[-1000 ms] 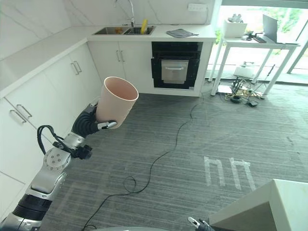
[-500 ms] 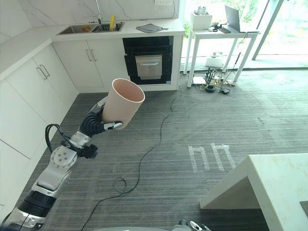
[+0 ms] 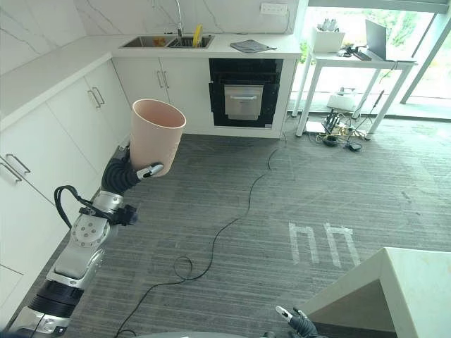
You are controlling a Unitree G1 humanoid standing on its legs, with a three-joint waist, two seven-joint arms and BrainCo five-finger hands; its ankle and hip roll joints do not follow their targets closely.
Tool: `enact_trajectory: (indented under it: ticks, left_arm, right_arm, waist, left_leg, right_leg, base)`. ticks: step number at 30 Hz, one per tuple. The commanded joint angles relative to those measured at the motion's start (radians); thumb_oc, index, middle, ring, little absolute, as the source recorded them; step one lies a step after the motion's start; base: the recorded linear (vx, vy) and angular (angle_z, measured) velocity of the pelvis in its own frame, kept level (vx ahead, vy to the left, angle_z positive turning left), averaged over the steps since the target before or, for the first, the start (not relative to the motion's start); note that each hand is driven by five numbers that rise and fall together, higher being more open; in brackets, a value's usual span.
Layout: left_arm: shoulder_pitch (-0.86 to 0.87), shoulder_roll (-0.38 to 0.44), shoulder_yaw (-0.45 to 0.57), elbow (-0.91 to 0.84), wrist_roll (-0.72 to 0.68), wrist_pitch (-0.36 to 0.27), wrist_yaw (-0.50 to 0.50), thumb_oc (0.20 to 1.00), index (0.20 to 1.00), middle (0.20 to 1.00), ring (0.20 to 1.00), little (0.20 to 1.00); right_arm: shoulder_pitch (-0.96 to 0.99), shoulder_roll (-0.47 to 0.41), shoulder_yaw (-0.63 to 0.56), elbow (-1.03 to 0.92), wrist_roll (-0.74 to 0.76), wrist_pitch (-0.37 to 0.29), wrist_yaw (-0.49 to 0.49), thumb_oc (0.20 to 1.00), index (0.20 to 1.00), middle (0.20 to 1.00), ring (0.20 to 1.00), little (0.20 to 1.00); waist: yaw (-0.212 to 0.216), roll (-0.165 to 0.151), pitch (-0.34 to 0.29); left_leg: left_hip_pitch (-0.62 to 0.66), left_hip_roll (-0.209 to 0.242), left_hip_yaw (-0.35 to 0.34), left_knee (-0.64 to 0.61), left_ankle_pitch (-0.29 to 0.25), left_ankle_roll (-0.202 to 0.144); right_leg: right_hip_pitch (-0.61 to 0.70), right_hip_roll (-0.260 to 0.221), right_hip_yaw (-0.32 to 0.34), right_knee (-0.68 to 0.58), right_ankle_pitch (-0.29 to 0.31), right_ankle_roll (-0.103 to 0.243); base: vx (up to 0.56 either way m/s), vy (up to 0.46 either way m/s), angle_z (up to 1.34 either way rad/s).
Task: Place the dishes in the dishwasher.
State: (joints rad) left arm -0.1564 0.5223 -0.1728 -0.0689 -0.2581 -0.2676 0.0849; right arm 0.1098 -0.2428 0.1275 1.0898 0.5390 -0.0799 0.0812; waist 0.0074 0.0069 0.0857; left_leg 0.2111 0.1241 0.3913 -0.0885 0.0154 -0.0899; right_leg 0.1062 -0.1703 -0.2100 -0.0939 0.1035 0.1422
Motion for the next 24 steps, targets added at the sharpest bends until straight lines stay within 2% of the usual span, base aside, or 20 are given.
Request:
enact_trajectory:
  ticks: [1,4,5,6,7,8,9,11,12,13,14,16,17,18,19,20,21,22,24]
  left_arm:
    - [-0.054,-0.012,0.074,-0.038,-0.015,-0.053,0.036,0.2,0.2,0.2,0.2,0.2]
    - [-0.05,-0.012,0.078,-0.035,-0.012,-0.059,0.04,0.2,0.2,0.2,0.2,0.2]
    - [-0.047,-0.015,0.082,-0.035,-0.01,-0.063,0.041,0.2,0.2,0.2,0.2,0.2]
    - [-0.046,-0.015,0.083,-0.035,-0.01,-0.064,0.041,0.2,0.2,0.2,0.2,0.2]
    - [-0.036,-0.017,0.089,-0.039,-0.015,-0.07,0.035,0.2,0.2,0.2,0.2,0.2]
    - [-0.027,-0.017,0.097,-0.038,-0.022,-0.076,0.021,0.2,0.2,0.2,0.2,0.2]
    - [-0.024,-0.019,0.102,-0.035,-0.022,-0.079,0.007,0.2,0.2,0.2,0.2,0.2]
    - [-0.009,-0.023,0.107,-0.041,-0.021,-0.084,-0.029,0.2,0.2,0.2,0.2,0.2]
    - [0.006,-0.034,0.098,-0.055,-0.016,-0.084,-0.051,0.2,0.2,0.2,0.2,0.2]
    - [0.005,-0.036,0.095,-0.051,-0.016,-0.088,-0.056,0.2,0.2,0.2,0.2,0.2]
    - [-0.008,-0.039,0.077,-0.016,-0.018,-0.113,-0.062,0.2,0.2,0.2,0.2,0.2]
    - [-0.015,-0.043,0.065,0.002,-0.003,-0.109,-0.049,0.2,0.2,0.2,0.2,0.2]
    - [-0.032,-0.037,0.05,0.016,-0.001,-0.087,-0.06,0.2,0.2,0.2,0.2,0.2]
    - [-0.038,-0.035,0.049,0.018,-0.002,-0.079,-0.078,0.2,0.2,0.2,0.2,0.2]
    - [-0.056,-0.021,0.043,0.021,-0.005,-0.066,-0.129,0.2,0.2,0.2,0.2,0.2]
    - [-0.085,0.001,0.02,0.023,-0.024,-0.061,-0.176,0.2,0.2,0.2,0.2,0.2]
    - [-0.098,0.012,0.01,0.023,-0.026,-0.055,-0.179,0.2,0.2,0.2,0.2,0.2]
    - [-0.098,0.012,0.009,0.024,-0.026,-0.055,-0.179,0.2,0.2,0.2,0.2,0.2]
    - [-0.115,0.034,0.001,0.035,-0.042,-0.048,-0.177,0.2,0.2,0.2,0.2,0.2]
  right_arm:
    - [-0.06,-0.016,-0.018,0.016,-0.059,-0.032,0.012,1.0,1.0,1.0,1.0,1.0]
    - [-0.065,-0.021,-0.007,0.016,-0.07,-0.038,0.011,1.0,1.0,1.0,1.0,1.0]
    - [-0.074,-0.025,0.001,0.013,-0.068,-0.034,0.003,1.0,1.0,1.0,1.0,1.0]
    - [-0.076,-0.025,0.002,0.013,-0.068,-0.034,0.002,1.0,1.0,1.0,1.0,1.0]
    - [-0.086,-0.033,0.008,0.008,-0.069,-0.035,-0.001,1.0,1.0,1.0,1.0,1.0]
    - [-0.092,-0.038,0.009,0.016,-0.081,-0.041,-0.006,1.0,1.0,1.0,1.0,1.0]
    - [-0.095,-0.04,0.007,0.027,-0.083,-0.051,-0.005,1.0,1.0,1.0,1.0,1.0]
    - [-0.104,-0.046,-0.003,0.046,-0.086,-0.055,0.012,1.0,1.0,1.0,1.0,1.0]
    - [-0.094,-0.053,-0.004,0.034,-0.08,-0.045,0.009,1.0,1.0,1.0,1.0,1.0]
    - [-0.093,-0.055,-0.005,0.035,-0.079,-0.046,0.009,1.0,1.0,1.0,1.0,1.0]
    - [-0.086,-0.063,-0.004,0.042,-0.076,-0.047,0.013,1.0,1.0,1.0,1.0,1.0]
    - [-0.089,-0.061,-0.004,0.051,-0.081,-0.044,0.01,1.0,1.0,1.0,1.0,1.0]
    - [-0.087,-0.055,-0.009,0.061,-0.128,-0.062,0.001,1.0,1.0,1.0,1.0,1.0]
    - [-0.084,-0.051,-0.007,0.059,-0.141,-0.071,-0.01,1.0,1.0,1.0,1.0,1.0]
    - [-0.074,-0.039,-0.005,0.044,-0.164,-0.095,-0.041,1.0,1.0,1.0,1.0,1.0]
    - [-0.056,-0.024,-0.009,-0.016,-0.117,-0.094,-0.103,1.0,1.0,1.0,1.0,1.0]
    - [-0.049,-0.017,-0.019,-0.042,-0.096,-0.092,-0.119,1.0,1.0,1.0,1.0,1.0]
    - [-0.049,-0.017,-0.019,-0.043,-0.096,-0.091,-0.119,1.0,1.0,1.0,1.0,1.0]
    - [-0.032,0.0,-0.02,-0.092,-0.104,-0.101,-0.125,1.0,1.0,1.0,1.0,1.0]
  waist:
    - [-0.011,0.004,0.019]
    - [-0.01,-0.005,0.026]
    - [-0.007,-0.018,0.035]
    - [-0.006,-0.019,0.036]
    - [0.004,-0.025,0.055]
    - [0.012,-0.027,0.063]
    - [0.015,-0.023,0.068]
    - [0.021,0.008,0.078]
    - [0.021,0.037,0.098]
    - [0.019,0.038,0.1]
    - [0.01,0.043,0.094]
    - [0.015,0.042,0.086]
    - [0.025,0.038,0.069]
    - [0.027,0.037,0.064]
    - [0.029,0.034,0.051]
    - [0.023,0.014,0.043]
    - [0.022,0.012,0.039]
    - [0.023,0.013,0.038]
    - [0.018,0.018,0.037]
  left_leg:
    - [-0.082,0.006,-0.151,0.049,-0.005,-0.012]
    - [-0.11,-0.004,-0.156,0.12,-0.032,-0.004]
    - [-0.149,-0.02,-0.156,0.225,-0.056,0.012]
    - [-0.16,-0.02,-0.158,0.247,-0.06,0.014]
    - [-0.234,-0.027,-0.187,0.413,-0.049,0.016]
    - [-0.287,-0.039,-0.207,0.475,-0.029,0.02]
    - [-0.305,-0.031,-0.205,0.474,-0.013,0.017]
    - [-0.3,0.012,-0.184,0.291,0.056,-0.003]
    - [-0.295,0.093,-0.162,0.095,0.21,-0.051]
    - [-0.299,0.106,-0.149,0.082,0.222,-0.056]
    - [-0.302,0.13,-0.088,0.049,0.207,-0.059]
    - [-0.299,0.115,-0.094,0.05,0.187,-0.05]
    - [-0.287,0.077,-0.107,0.05,0.149,-0.025]
    - [-0.284,0.067,-0.105,0.049,0.14,-0.016]
    - [-0.274,0.034,-0.108,0.043,0.121,0.009]
    - [-0.254,-0.045,-0.113,0.032,0.085,0.062]
    - [-0.248,-0.069,-0.116,0.03,0.07,0.083]
    - [-0.25,-0.068,-0.115,0.031,0.07,0.083]
    - [-0.205,-0.11,-0.104,0.014,0.035,0.122]
  right_leg:
    - [0.05,0.073,-0.06,0.02,-0.109,-0.04]
    - [0.044,0.072,-0.052,0.028,-0.111,-0.047]
    - [0.037,0.067,-0.044,0.042,-0.112,-0.057]
    - [0.036,0.067,-0.043,0.044,-0.113,-0.059]
    - [0.039,0.073,-0.029,0.057,-0.119,-0.078]
    - [0.034,0.079,-0.018,0.067,-0.121,-0.087]
    - [0.038,0.088,-0.014,0.072,-0.125,-0.09]
    - [0.057,0.115,-0.009,0.09,-0.157,-0.084]
    - [0.096,0.115,-0.001,0.102,-0.183,-0.079]
    - [0.101,0.109,-0.006,0.104,-0.184,-0.076]
    - [0.114,0.075,-0.044,0.132,-0.206,-0.058]
    - [0.123,0.058,-0.037,0.155,-0.226,-0.046]
    - [0.145,0.042,-0.035,0.191,-0.264,-0.033]
    - [0.15,0.038,-0.038,0.205,-0.275,-0.03]
    - [0.15,0.028,-0.04,0.265,-0.282,-0.019]
    - [0.127,-0.005,-0.037,0.413,-0.217,0.026]
    - [0.102,-0.015,-0.035,0.497,-0.154,0.046]
    - [0.099,-0.016,-0.034,0.498,-0.154,0.046]
    - [0.007,-0.059,-0.057,0.699,-0.024,0.071]
  base:
    - [0.06,-0.073,-0.01]
    - [0.06,-0.087,0.0]
    - [0.05,-0.075,0.03]
    - [0.09,-0.125,0.01]
    - [0.11,-0.089,-0.05]
    - [0.17,-0.072,-0.23]
    - [0.26,0.082,-0.1]
    - [0.5,0.382,-0.02]
    - [0.55,0.497,-0.08]
    - [0.64,0.69,0.14]
    - [0.38,0.477,0.36]
    - [0.41,0.432,-0.1]
    - [0.37,0.328,-0.79]
    - [0.45,0.437,-0.56]
    - [0.41,0.479,-0.11]
    - [0.41,0.526,0.08]
    - [0.26,0.354,0.24]
    - [0.15,0.22,0.4]
    - [0.33,0.262,0.39]
